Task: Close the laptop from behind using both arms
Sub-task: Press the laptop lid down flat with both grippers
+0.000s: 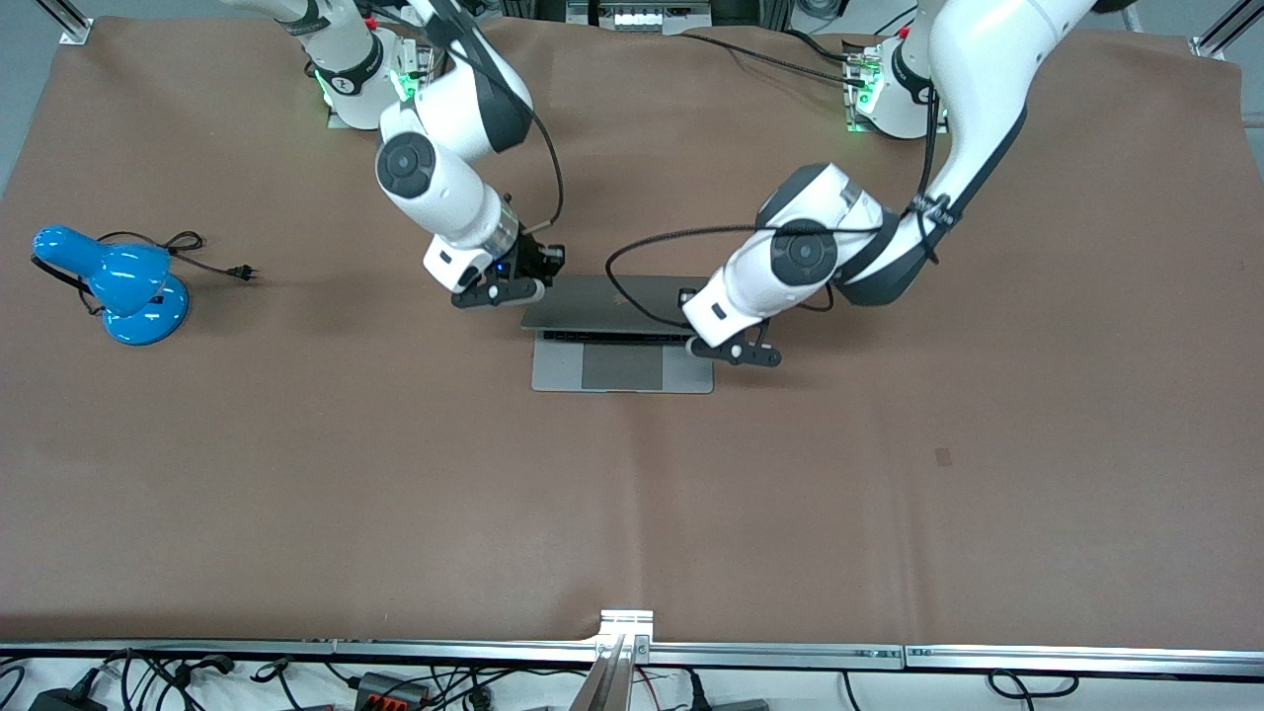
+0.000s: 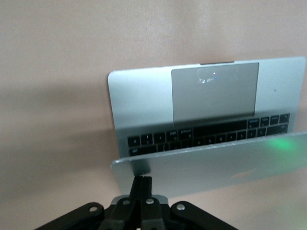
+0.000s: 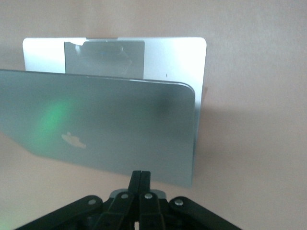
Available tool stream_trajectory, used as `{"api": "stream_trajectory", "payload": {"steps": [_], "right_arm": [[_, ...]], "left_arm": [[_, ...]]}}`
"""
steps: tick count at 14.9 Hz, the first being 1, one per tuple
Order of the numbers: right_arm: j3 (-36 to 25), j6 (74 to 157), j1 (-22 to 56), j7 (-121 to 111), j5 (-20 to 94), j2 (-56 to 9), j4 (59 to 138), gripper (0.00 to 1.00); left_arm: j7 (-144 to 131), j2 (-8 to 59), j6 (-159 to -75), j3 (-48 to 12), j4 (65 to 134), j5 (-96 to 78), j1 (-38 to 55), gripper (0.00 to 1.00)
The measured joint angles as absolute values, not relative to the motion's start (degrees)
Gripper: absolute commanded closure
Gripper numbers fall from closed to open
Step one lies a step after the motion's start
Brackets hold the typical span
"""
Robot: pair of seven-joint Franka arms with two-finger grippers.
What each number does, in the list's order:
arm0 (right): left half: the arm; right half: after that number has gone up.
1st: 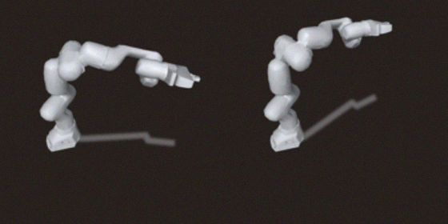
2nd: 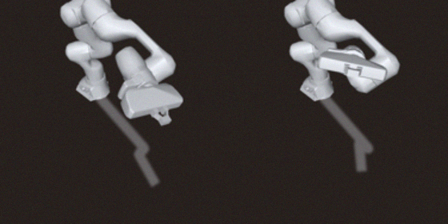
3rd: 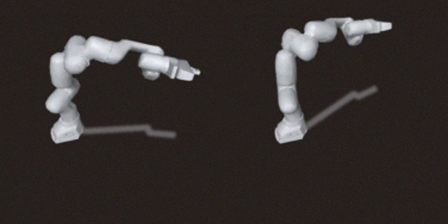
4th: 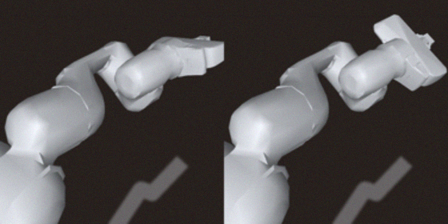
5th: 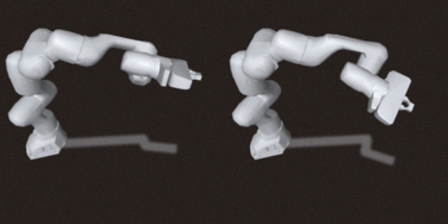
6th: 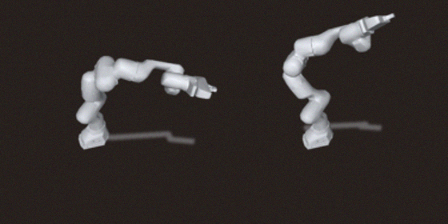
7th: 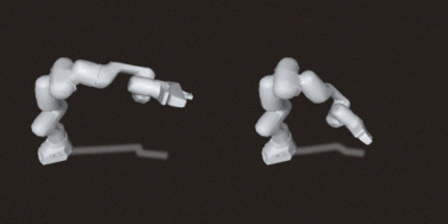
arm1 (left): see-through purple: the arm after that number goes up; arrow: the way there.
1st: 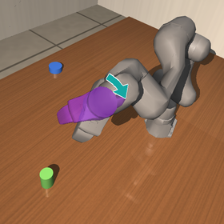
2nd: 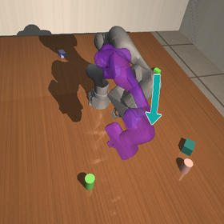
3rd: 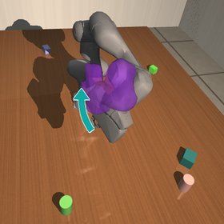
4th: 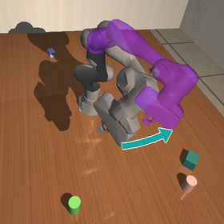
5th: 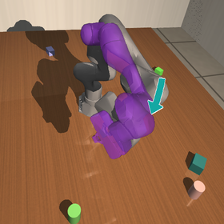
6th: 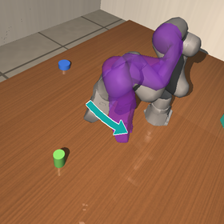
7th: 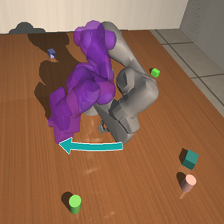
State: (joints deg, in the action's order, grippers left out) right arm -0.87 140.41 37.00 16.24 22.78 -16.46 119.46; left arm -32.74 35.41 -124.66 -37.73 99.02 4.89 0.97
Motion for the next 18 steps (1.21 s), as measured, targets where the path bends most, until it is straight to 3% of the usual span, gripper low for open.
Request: {"api": "stream_trajectory", "payload": {"steps": [5, 12, 18], "right_arm": [[-1.2, 140.8, 34.9, 16.1, 22.7, -24.3, 111.2, 1.0], [-1.6, 140.9, 34.9, 16.1, 22.7, -36.2, 103.5, 1.0], [-1.6, 140.7, 35.1, 16.1, 22.6, -37.6, 102.1, 1.0]], "left_arm": [[-33.0, 41.0, -124.7, -34.5, 95.6, 9.1, 4.1, 1.0], [-33.1, 43.2, -125.9, -32.0, 95.0, 9.4, 6.4, 1.0], [-33.1, 44.6, -127.9, -31.8, 94.9, 12.8, 6.5, 1.0]]}}
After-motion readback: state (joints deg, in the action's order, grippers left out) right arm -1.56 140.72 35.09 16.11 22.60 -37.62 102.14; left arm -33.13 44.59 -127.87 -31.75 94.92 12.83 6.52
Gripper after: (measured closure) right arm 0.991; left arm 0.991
